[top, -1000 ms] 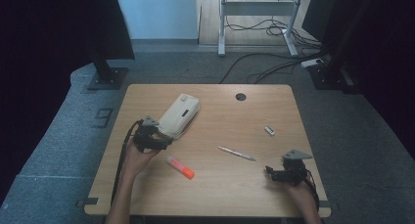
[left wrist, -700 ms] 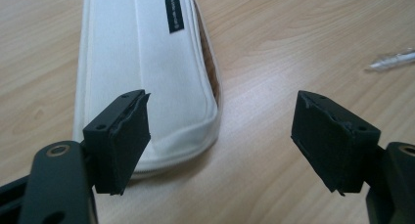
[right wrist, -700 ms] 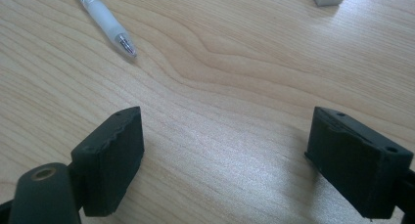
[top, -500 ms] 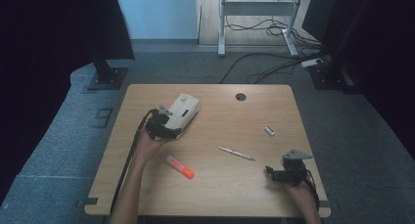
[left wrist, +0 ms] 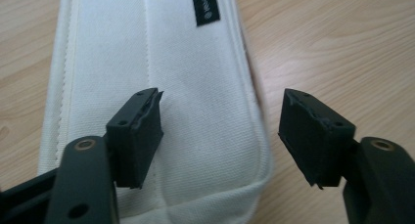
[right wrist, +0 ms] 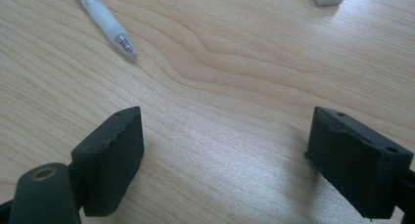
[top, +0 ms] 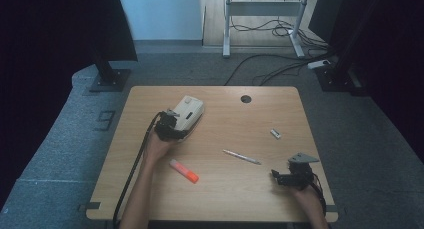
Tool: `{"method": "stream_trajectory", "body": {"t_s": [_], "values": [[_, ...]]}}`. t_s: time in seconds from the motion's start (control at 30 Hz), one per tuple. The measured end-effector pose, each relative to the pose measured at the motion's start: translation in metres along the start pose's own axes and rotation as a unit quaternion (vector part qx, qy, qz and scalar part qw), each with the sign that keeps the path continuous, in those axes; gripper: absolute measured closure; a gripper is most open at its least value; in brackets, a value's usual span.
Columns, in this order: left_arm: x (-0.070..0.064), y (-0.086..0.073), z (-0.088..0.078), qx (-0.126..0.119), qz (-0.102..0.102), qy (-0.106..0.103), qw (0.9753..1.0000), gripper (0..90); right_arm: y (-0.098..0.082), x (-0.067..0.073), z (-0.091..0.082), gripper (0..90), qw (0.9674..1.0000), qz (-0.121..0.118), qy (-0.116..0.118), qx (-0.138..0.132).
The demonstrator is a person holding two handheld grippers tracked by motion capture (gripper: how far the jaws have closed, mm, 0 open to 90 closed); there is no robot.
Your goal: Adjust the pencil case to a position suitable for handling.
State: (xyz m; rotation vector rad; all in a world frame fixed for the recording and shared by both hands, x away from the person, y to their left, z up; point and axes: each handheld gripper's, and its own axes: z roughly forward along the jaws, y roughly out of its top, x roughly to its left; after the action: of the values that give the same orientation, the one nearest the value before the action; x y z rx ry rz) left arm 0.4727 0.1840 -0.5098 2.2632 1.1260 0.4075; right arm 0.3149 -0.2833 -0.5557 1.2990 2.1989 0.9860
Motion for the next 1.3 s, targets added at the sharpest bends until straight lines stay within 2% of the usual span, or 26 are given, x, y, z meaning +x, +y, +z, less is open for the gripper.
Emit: {"method": "stream_trajectory", "body": {"t_s": [0.07, 0.17, 0.2, 0.23, 0.3, 0.33, 0.37, 0.47, 0.53, 0.57, 0.77, 0.87, 0.97, 1.07, 1.2, 1.3], "values": [[-0.002, 0.000, 0.001, 0.003, 0.004, 0.014, 0.9999, 41.4, 0.000, 0.000, 0.000, 13.3, 1.0000, 0.000, 0.000, 0.000], [-0.003, 0.000, 0.001, 0.006, 0.004, 0.018, 0.9998, 44.6, 0.000, 0.000, 0.000, 13.3, 1.0000, 0.000, 0.000, 0.000], [-0.006, -0.002, 0.001, 0.010, 0.013, 0.023, 0.9996, 49.2, 0.000, 0.000, 0.000, 13.3, 1.0000, 0.000, 0.000, 0.000], [-0.006, -0.002, 0.001, 0.010, 0.013, 0.023, 0.9996, 51.3, 0.000, 0.000, 0.000, 13.3, 1.0000, 0.000, 0.000, 0.000], [-0.011, -0.003, -0.001, 0.009, 0.026, 0.033, 0.9991, 53.4, 0.000, 0.000, 0.000, 13.3, 1.0000, 0.000, 0.000, 0.000], [-0.014, -0.004, -0.002, 0.008, 0.035, 0.041, 0.9985, 58.3, 0.000, 0.000, 0.000, 13.3, 1.0000, 0.000, 0.000, 0.000], [-0.019, -0.006, -0.004, 0.012, 0.053, 0.050, 0.9973, 59.4, 0.000, 0.000, 0.000, 13.3, 1.0000, 0.001, 0.000, 0.000], [-0.023, -0.008, -0.008, 0.011, 0.060, 0.051, 0.9968, 63.5, 0.000, 0.000, 0.000, 13.4, 1.0000, 0.000, 0.000, 0.000], [-0.025, -0.010, -0.012, 0.013, 0.058, 0.035, 0.9976, 63.9, 0.000, 0.000, 0.000, 13.4, 1.0000, 0.000, 0.000, 0.000], [-0.026, -0.011, -0.016, 0.016, 0.054, 0.019, 0.9982, 64.4, 0.000, 0.000, 0.000, 13.5, 1.0000, 0.000, 0.000, 0.000], [-0.031, -0.020, -0.026, 0.009, 0.055, -0.005, 0.9984, 65.5, 0.000, 0.000, 0.000, 14.0, 1.0000, -0.002, 0.003, 0.001], [-0.032, -0.024, -0.032, 0.000, 0.045, -0.024, 0.9987, 67.1, 0.000, 0.000, -0.001, 15.0, 1.0000, -0.001, 0.004, -0.001], [-0.032, -0.027, -0.040, -0.012, 0.034, -0.049, 0.9982, 69.2, 0.001, 0.001, -0.001, 21.3, 1.0000, -0.003, 0.007, -0.001], [-0.034, -0.028, -0.044, -0.018, 0.034, -0.055, 0.9977, 70.2, 0.006, 0.005, -0.002, 22.7, 0.9999, -0.007, 0.010, -0.002], [-0.038, -0.030, -0.049, -0.028, 0.035, -0.064, 0.9969, 71.4, 0.029, 0.025, 0.000, 31.7, 0.9984, -0.019, 0.046, -0.028], [-0.040, -0.032, -0.051, -0.035, 0.034, -0.070, 0.9964, 71.6, 0.041, 0.036, 0.006, 36.4, 0.9967, -0.031, 0.071, -0.026]]}}
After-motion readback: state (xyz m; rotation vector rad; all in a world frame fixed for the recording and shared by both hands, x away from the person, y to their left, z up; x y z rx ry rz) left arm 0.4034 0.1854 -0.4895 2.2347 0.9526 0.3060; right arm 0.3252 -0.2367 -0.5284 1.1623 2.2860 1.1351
